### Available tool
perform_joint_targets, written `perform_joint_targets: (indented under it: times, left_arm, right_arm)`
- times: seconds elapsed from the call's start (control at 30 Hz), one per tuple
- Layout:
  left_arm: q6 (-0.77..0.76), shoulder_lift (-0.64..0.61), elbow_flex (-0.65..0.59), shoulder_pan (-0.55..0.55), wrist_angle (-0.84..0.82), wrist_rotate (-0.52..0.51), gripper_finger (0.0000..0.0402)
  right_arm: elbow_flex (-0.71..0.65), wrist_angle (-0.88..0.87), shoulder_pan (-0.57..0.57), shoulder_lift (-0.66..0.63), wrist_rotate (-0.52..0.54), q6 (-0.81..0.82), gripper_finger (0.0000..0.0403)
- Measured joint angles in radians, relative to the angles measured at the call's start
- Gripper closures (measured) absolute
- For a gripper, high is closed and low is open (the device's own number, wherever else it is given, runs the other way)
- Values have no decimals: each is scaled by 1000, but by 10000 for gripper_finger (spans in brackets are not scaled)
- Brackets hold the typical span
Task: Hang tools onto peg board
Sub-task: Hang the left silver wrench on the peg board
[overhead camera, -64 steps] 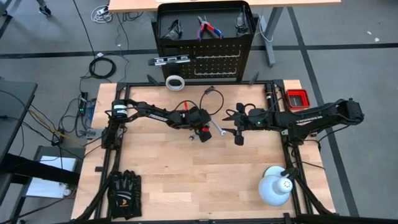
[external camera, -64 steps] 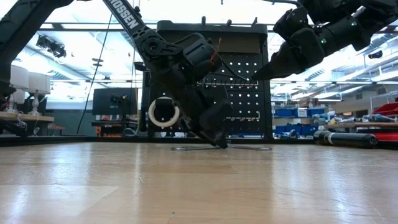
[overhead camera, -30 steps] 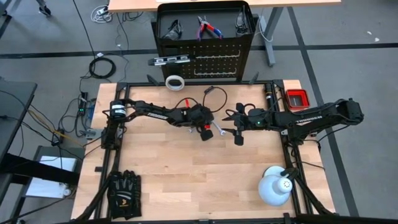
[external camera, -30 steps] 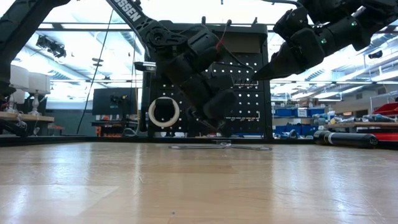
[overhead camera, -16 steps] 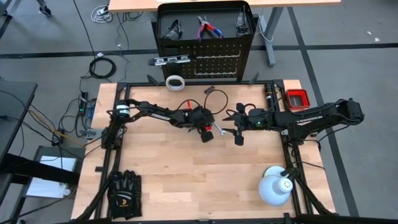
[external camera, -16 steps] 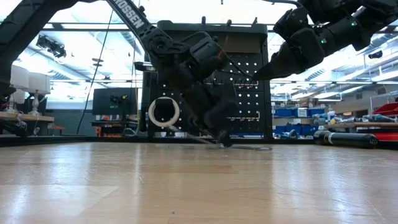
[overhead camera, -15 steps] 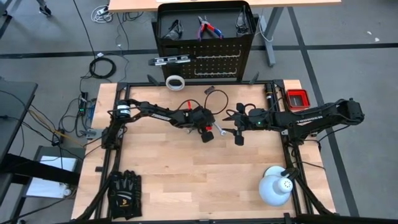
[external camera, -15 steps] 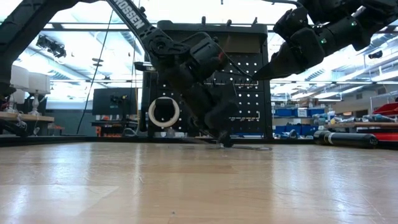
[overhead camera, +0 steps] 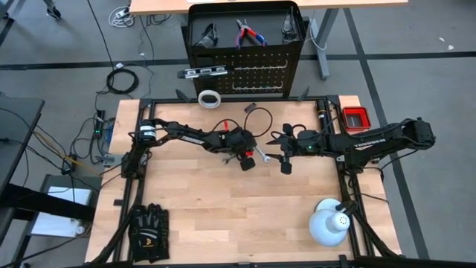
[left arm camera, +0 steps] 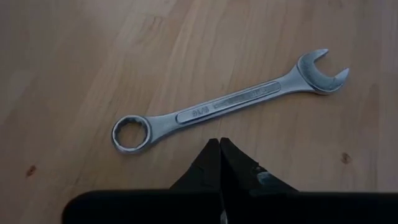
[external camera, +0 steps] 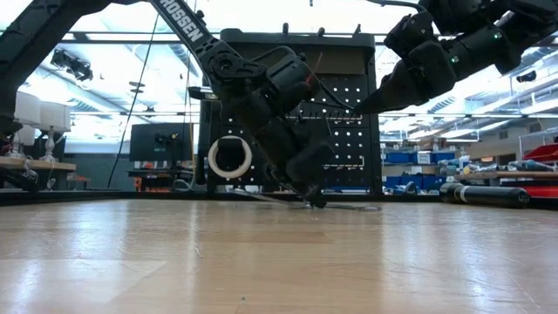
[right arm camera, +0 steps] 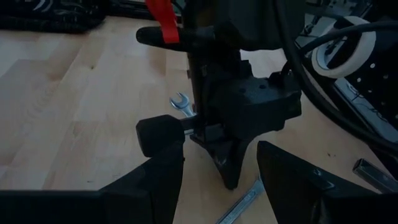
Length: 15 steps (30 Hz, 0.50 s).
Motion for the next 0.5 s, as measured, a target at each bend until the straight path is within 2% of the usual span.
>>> perform_joint_targets:
  times: [0.27,0.5]
  left_arm:
    - [-29,-1,0,0,-1,-2,401]
    - [-60,-36,-3,10,-32,-100,401]
  right_arm:
    - [0,-24,0,0,-21,-41,190]
    - [-1,-40,0,0,-73,-73,190]
